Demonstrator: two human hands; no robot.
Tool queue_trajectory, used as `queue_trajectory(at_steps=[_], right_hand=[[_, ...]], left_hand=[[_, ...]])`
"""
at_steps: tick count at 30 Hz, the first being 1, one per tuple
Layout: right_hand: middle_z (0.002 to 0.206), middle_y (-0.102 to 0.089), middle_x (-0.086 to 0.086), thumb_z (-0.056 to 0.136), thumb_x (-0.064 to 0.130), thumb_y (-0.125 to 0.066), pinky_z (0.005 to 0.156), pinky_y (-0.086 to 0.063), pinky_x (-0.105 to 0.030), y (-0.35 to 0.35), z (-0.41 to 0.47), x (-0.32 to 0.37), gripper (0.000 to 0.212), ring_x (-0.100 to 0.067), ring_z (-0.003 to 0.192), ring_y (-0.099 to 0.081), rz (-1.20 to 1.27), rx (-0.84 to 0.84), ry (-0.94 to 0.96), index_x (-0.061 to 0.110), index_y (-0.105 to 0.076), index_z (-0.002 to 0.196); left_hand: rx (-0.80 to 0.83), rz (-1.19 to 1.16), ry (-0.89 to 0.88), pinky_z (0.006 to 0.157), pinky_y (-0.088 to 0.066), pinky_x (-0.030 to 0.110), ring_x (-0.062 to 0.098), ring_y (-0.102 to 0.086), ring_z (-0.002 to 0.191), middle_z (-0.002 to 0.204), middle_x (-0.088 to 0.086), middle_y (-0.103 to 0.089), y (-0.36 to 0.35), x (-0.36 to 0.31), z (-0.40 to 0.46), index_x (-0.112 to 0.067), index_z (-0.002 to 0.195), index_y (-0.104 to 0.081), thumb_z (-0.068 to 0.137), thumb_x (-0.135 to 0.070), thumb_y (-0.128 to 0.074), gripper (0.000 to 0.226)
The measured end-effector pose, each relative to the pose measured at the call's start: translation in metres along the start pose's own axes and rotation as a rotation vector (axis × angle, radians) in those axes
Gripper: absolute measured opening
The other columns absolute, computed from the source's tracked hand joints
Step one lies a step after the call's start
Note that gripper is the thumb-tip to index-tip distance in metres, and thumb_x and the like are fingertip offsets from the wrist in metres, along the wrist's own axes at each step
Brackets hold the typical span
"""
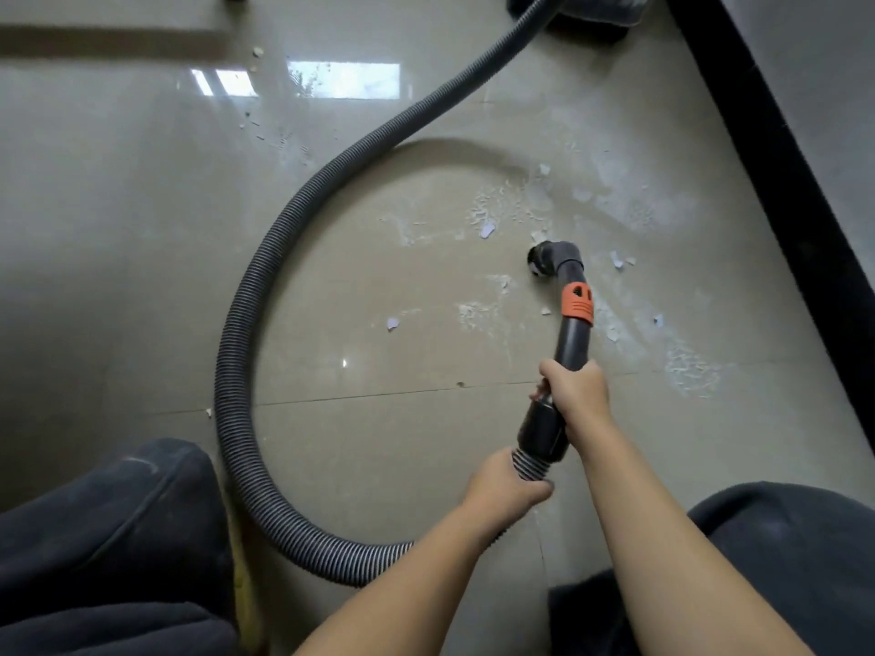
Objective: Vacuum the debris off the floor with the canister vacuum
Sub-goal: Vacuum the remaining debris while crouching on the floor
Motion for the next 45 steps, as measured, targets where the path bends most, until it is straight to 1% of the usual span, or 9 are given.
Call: queue_trajectory(at_steps=[10,13,17,22,26,30,36,41,45], right_hand=[[0.056,-0.063,-0.009,0.083,0.005,-0.058,0.057,-0.049,-0.027,0.086,-0.008,-0.067,0.015,-0.012,0.039,-0.059,0.383,-0.403,-0.198,0.008,-0.048,0.094],[0.042,-0.059,-0.003,0.082,0.003,-0.056,0.052,-0.048,-0.025,0.079,-0.012,-0.082,0.010,-0.017,0.044,-0.058,0.347,-0.366,-0.218,0.007,-0.049,0.087],[0.043,-0.052,-0.003,0.079,-0.004,-0.054,0.041,-0.045,-0.021,0.029,-0.008,-0.056,0.011,-0.016,0.035,-0.053,0.249,-0.141,-0.100,0.006,-0.049,0.079],[0.053,-0.056,-0.007,0.074,0.001,-0.057,0.048,-0.047,-0.026,-0.009,0.003,-0.032,0.013,-0.019,0.039,-0.054,0.213,-0.055,0.010,0.009,-0.050,0.081],[0.058,-0.056,-0.010,0.082,0.001,-0.057,0.044,-0.048,-0.021,0.063,-0.025,-0.066,0.014,-0.014,0.039,-0.056,0.446,-0.387,-0.037,0.010,-0.047,0.086],[0.069,-0.067,-0.010,0.079,0.014,-0.061,0.065,-0.056,-0.034,0.135,-0.046,-0.118,0.026,-0.023,0.061,-0.065,0.522,-0.670,-0.220,0.012,-0.046,0.100],[0.040,-0.057,0.000,0.082,0.004,-0.057,0.049,-0.051,-0.024,0.102,-0.013,-0.097,0.020,-0.015,0.038,-0.058,0.446,-0.449,-0.176,0.005,-0.046,0.098],[0.043,-0.052,-0.002,0.083,-0.004,-0.056,0.041,-0.047,-0.021,0.048,-0.006,-0.055,0.013,-0.014,0.034,-0.053,0.400,-0.157,-0.057,0.005,-0.047,0.086],[0.041,-0.053,0.000,0.085,-0.002,-0.057,0.040,-0.045,-0.020,0.091,-0.022,-0.071,0.016,-0.012,0.033,-0.053,0.546,-0.403,-0.026,0.009,-0.046,0.083]], left_hand=[[0.260,0.473,-0.130,0.057,-0.041,0.026,0.019,-0.054,0.069,0.079,0.002,-0.058,-0.028,-0.025,0.013,-0.020,0.084,-0.053,0.077,-0.023,-0.063,0.013],[0.470,0.354,-0.018,0.061,-0.053,0.030,0.016,-0.059,0.063,0.077,0.004,-0.060,-0.040,0.000,0.013,-0.016,0.094,-0.054,0.080,-0.016,-0.065,0.018],[0.713,0.127,0.153,0.060,-0.052,0.028,0.017,-0.060,0.060,0.071,0.007,-0.060,-0.037,0.026,0.005,-0.011,0.088,-0.052,0.086,-0.010,-0.065,0.013],[0.603,0.019,0.122,0.057,-0.048,0.029,0.018,-0.054,0.053,0.062,0.008,-0.057,-0.013,0.022,0.029,-0.010,0.074,-0.053,0.070,-0.015,-0.067,0.016],[0.636,0.252,0.035,0.057,-0.050,0.027,0.017,-0.055,0.053,0.065,0.006,-0.058,-0.030,0.012,0.017,-0.013,0.080,-0.054,0.082,-0.013,-0.067,0.013],[0.656,0.394,-0.085,0.044,-0.046,0.017,0.011,-0.052,0.049,0.067,0.003,-0.056,-0.075,-0.012,0.006,-0.012,0.099,-0.056,0.085,-0.015,-0.064,0.016],[0.513,0.340,-0.019,0.042,-0.046,0.017,0.013,-0.051,0.049,0.067,0.005,-0.054,-0.065,-0.005,0.009,-0.013,0.086,-0.052,0.085,-0.013,-0.061,0.009],[0.416,0.216,0.008,0.048,-0.046,0.021,0.013,-0.053,0.043,0.062,0.005,-0.056,-0.039,0.003,0.008,-0.015,0.070,-0.049,0.083,-0.011,-0.063,0.019],[0.477,0.291,-0.054,0.048,-0.047,0.020,0.012,-0.052,0.043,0.062,0.004,-0.057,-0.051,-0.009,0.006,-0.016,0.076,-0.052,0.083,-0.013,-0.064,0.014]])
Point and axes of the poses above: each hand's wrist, its own z-axis towards the middle knuckle, its own y-axis out of the back of the hand, x = y × z, the point moved 10 cm from there along z, towards the middle knuckle
